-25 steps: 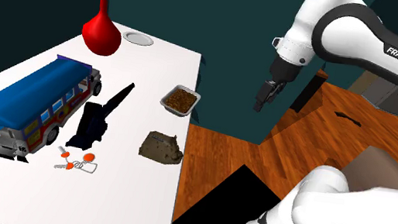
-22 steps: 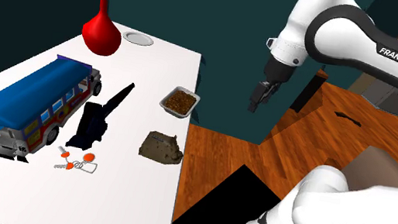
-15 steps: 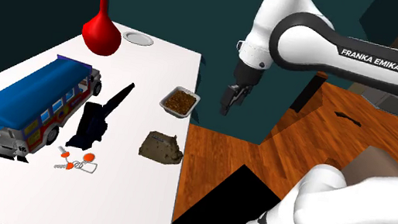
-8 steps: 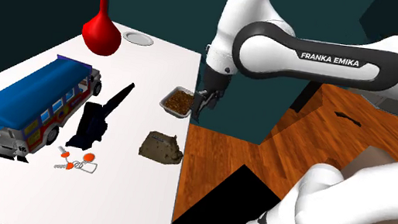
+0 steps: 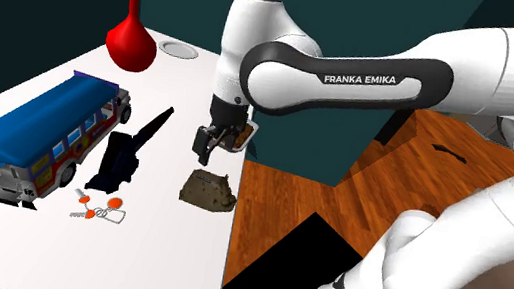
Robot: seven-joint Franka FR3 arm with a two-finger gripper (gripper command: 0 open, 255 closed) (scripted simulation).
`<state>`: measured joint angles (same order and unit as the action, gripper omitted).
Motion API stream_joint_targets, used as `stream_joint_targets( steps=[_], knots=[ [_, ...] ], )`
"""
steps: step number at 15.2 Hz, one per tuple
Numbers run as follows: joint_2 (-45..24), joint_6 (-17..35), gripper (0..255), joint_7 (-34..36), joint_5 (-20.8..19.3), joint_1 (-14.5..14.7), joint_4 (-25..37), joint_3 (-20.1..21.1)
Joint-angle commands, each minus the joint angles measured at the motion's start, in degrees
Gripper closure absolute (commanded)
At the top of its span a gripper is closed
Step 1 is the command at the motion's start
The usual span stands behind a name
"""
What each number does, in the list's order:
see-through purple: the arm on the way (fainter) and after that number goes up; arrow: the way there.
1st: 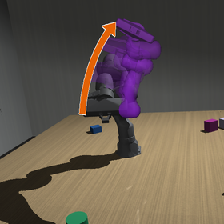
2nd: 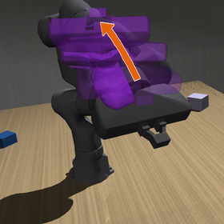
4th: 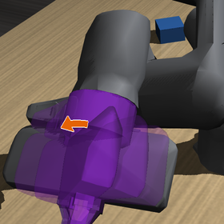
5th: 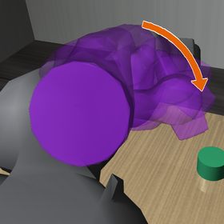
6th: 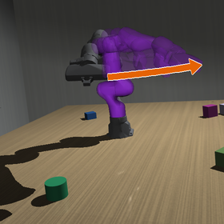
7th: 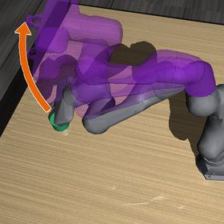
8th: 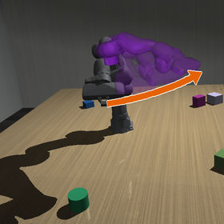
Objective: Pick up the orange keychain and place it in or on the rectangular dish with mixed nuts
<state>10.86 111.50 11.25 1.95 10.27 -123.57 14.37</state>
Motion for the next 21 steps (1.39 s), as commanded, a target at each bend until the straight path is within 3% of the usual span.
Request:
stream_joint_targets(
  steps=[1, 12, 21],
  knots=[
    [-3.47, 1.08, 0, 1.14, -0.59, 0.52, 2.43, 1.04],
    [-25.82, 3.69, 0, 9.21, -7.58, 6.03, 21.50, 5.27],
    [-46.24, -0.53, 0, 13.03, -13.76, 14.18, 45.56, 5.33]
  ],
)
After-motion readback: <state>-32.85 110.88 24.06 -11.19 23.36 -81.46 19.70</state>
